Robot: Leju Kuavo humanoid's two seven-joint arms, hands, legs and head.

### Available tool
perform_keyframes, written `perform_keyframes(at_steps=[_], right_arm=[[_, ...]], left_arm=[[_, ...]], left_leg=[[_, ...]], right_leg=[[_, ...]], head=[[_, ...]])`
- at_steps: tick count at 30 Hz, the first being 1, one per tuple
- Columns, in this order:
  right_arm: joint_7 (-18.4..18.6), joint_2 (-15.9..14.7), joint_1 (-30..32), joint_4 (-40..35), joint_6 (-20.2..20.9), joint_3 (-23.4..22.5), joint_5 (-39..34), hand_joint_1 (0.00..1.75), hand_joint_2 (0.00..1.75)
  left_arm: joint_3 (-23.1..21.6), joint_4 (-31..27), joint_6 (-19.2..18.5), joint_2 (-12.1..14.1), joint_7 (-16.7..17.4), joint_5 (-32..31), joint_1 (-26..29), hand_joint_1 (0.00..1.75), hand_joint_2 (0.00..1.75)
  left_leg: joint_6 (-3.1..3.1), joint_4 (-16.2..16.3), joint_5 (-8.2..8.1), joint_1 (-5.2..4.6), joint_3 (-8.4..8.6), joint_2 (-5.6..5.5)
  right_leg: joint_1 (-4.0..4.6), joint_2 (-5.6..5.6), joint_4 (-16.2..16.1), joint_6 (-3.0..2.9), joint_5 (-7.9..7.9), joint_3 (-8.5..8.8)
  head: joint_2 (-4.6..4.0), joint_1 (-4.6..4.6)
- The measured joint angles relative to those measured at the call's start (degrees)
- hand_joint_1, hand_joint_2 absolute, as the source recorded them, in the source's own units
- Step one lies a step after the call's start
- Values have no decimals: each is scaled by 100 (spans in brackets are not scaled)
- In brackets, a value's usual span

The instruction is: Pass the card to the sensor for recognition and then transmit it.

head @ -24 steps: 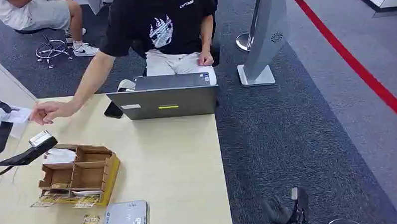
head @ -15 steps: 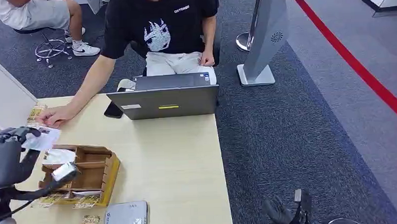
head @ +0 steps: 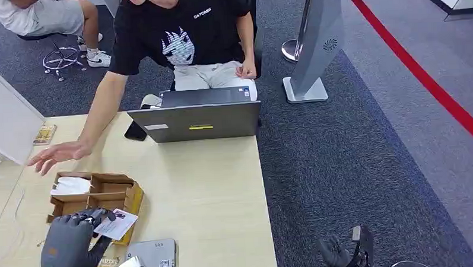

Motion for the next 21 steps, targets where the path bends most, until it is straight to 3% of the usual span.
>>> perform_keyframes(at_steps=[13,21], right_arm=[[2,-42,-47,0,-9,48,-15,0,175],[15,-57,-56,0,-33,57,-42,0,175]], left_arm=[[-979,175,-79,-15,594,695,109,175,175],[-1206,229,9,53,916,857,132,175,175]], left_leg=[[0,0,0,0,-1,-1],[0,0,0,1,-1,-1]], right_leg=[[0,-1,0,0,0,0],[0,-2,0,0,0,0]], head=[[0,0],[0,2]])
